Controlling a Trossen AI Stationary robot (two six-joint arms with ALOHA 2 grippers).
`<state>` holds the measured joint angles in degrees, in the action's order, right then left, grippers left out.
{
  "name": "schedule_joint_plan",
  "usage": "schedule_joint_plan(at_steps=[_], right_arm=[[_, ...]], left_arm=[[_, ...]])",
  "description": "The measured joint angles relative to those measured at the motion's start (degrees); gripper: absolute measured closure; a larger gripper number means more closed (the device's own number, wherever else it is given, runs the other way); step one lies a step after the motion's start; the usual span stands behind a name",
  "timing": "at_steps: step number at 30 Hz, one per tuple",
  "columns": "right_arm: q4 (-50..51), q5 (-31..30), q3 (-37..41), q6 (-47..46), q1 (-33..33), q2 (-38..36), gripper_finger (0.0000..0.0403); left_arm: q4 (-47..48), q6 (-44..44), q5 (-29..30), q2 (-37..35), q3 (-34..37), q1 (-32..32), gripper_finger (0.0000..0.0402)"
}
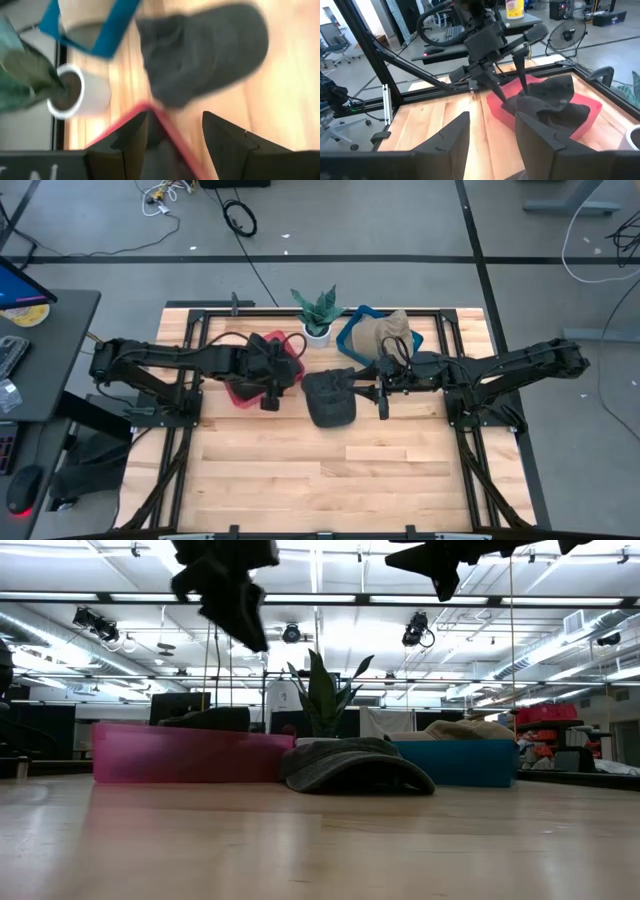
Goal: Pick & Place hat
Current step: Put the black cap into the pink bin
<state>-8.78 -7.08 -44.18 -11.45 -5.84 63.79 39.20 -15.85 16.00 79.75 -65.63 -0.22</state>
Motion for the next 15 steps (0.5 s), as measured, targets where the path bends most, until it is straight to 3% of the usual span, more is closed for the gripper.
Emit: schedule_joint_plan(at_steps=[7,15], right_arm=[[0.4,1.6,0.0,4.3,0.0,-1.8,0.0243],[9.3,1.4,0.0,7.5,-0.7,-12.7,0.0243]], left_arm=[[-10.0,1.8,-1.9,0.7,0.0,0.0,0.022],[-12.5,5.3,-3.5,3.2,0.1,0.0,0.0225]])
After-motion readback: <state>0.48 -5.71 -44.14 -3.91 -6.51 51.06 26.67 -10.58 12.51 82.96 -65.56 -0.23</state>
